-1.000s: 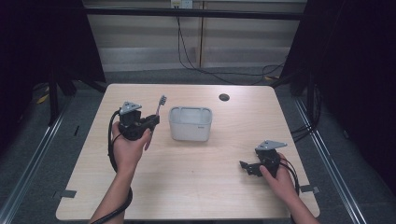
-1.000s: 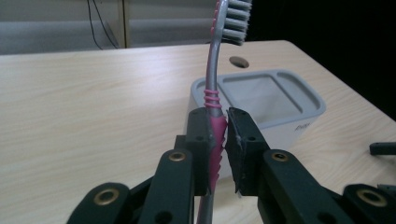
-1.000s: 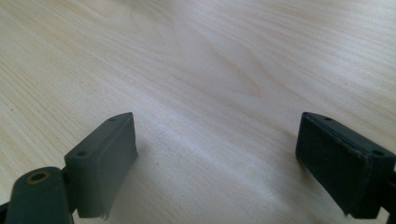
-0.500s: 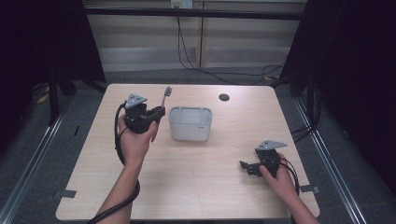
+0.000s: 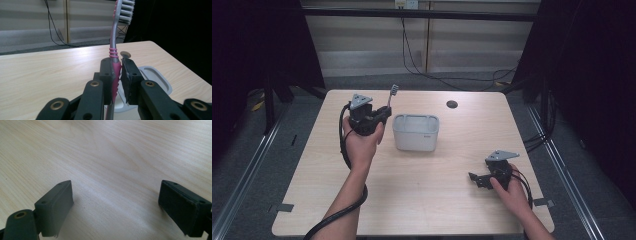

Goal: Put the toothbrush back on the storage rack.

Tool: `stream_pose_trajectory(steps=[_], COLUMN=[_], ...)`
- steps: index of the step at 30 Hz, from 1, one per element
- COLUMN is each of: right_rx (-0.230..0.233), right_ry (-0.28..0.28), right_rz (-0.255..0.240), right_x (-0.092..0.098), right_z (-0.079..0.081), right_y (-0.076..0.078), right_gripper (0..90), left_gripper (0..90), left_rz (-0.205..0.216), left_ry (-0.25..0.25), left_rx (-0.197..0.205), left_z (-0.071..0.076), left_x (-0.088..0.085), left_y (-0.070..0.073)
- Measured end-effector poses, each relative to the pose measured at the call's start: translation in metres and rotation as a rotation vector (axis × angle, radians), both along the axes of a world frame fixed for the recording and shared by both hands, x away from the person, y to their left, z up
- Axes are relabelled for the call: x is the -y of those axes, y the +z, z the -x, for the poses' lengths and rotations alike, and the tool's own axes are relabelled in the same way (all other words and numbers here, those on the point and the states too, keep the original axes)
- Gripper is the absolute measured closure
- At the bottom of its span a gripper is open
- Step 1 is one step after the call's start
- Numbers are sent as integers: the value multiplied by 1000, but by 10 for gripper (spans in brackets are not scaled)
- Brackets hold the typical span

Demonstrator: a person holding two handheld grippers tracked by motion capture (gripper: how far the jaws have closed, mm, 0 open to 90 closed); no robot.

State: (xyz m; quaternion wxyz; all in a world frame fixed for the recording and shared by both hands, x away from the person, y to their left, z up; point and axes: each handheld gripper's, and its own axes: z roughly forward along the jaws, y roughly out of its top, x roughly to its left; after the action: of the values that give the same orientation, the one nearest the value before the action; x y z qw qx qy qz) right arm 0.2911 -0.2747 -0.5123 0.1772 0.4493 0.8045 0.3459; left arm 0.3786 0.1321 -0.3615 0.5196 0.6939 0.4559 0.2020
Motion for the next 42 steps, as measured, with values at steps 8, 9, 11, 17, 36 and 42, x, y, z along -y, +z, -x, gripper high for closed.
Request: stream_pose_trajectory(steps=[8,9,11,17,36,42], right_rx=[0,0,0,0,0,-1], right_ry=[0,0,1,1,2,1], right_rz=[0,0,-2,-3,-3,-4], right_x=[0,0,0,0,0,0], right_z=[0,0,0,0,0,0], right_y=[0,0,0,0,0,0], right_gripper=[117,117,117,117,117,117], left_gripper=[796,796,796,796,796,796], left_rz=[10,12,16,17,39,47], left_ry=[1,1,4,5,13,8], left_rx=[16,19,25,41,65,71], left_z=[-7,-9,-12,-19,-36,-39], left_x=[6,8,10,15,27,32], left_y=[1,2,2,5,8,11])
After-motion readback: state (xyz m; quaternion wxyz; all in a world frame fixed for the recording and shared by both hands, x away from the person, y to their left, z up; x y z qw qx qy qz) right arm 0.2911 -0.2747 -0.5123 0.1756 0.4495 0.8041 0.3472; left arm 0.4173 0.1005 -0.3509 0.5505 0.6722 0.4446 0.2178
